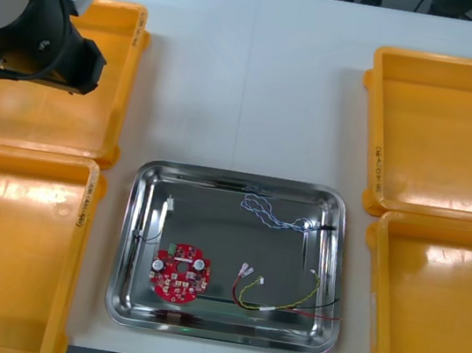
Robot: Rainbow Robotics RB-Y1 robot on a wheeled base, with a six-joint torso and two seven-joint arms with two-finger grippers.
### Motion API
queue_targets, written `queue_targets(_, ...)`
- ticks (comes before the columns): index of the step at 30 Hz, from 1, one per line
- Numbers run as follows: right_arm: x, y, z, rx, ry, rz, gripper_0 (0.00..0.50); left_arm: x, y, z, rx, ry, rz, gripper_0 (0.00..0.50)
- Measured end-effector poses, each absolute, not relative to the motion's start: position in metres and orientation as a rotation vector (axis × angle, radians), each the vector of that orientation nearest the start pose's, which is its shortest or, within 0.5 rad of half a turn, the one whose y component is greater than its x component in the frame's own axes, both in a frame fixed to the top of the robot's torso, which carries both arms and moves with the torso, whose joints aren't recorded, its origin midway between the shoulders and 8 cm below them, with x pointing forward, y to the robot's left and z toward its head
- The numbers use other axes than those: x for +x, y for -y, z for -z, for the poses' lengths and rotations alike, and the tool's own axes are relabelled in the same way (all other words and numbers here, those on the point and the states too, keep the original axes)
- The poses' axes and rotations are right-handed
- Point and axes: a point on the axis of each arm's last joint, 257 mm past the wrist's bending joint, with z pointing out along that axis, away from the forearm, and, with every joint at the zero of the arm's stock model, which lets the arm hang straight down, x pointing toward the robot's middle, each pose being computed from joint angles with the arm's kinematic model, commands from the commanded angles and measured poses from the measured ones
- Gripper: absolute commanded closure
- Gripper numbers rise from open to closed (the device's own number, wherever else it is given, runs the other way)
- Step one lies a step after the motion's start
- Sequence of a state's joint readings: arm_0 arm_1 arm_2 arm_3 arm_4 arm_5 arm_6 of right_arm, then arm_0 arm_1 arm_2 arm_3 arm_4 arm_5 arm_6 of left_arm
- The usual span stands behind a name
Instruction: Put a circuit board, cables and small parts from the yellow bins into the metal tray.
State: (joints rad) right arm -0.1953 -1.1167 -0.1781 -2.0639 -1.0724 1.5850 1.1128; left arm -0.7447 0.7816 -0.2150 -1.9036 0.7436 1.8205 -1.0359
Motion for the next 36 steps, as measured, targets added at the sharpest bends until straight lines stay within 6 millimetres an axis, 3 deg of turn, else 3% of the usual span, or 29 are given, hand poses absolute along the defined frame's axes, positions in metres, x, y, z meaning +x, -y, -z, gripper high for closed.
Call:
queue_targets(14, 0.417, 0.384, 0.125, 0.041, -2.584, -0.023, 0.0, 0.483, -0.18, 0.151, 0.136, -2.584, -0.073, 0.5)
queue_targets(24, 0.417, 0.385, 0.125, 0.041, -2.584, -0.023, 0.0, 0.463, -0.129, 0.183, -0.09, -2.629, 0.032, 0.5)
queue_targets(31, 0.417, 0.385, 0.125, 0.041, -2.584, -0.023, 0.0, 0.449, -0.098, 0.201, 0.014, -2.648, 0.053, 0.5)
queue_targets(36, 0.417, 0.385, 0.125, 0.042, -2.584, -0.023, 0.0, 0.441, -0.087, 0.211, 0.058, -2.663, 0.049, 0.5)
